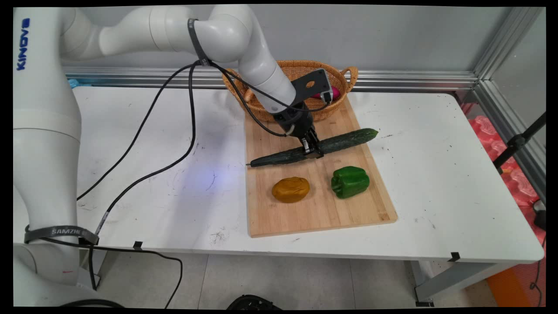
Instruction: Place the picked object on the cutting board
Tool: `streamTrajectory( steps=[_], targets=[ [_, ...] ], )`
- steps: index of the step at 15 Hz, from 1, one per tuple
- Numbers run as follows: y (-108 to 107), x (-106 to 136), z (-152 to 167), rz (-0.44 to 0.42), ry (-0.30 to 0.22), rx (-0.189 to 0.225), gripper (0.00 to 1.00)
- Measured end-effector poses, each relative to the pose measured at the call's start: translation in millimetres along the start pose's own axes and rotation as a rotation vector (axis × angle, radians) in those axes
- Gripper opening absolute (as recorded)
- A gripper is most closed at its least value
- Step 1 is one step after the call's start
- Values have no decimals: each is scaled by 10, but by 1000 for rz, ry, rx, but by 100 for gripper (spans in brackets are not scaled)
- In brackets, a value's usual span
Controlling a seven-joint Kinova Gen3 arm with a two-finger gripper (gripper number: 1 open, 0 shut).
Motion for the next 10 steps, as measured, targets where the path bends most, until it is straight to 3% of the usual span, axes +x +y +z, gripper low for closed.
streamTrajectory(
  steps=[4,5,10],
  targets=[
    [-58,-28,107,11,4,-4,0],
    [-70,-33,129,14,5,-5,100],
    [-106,-30,201,8,20,-18,100]
  ],
)
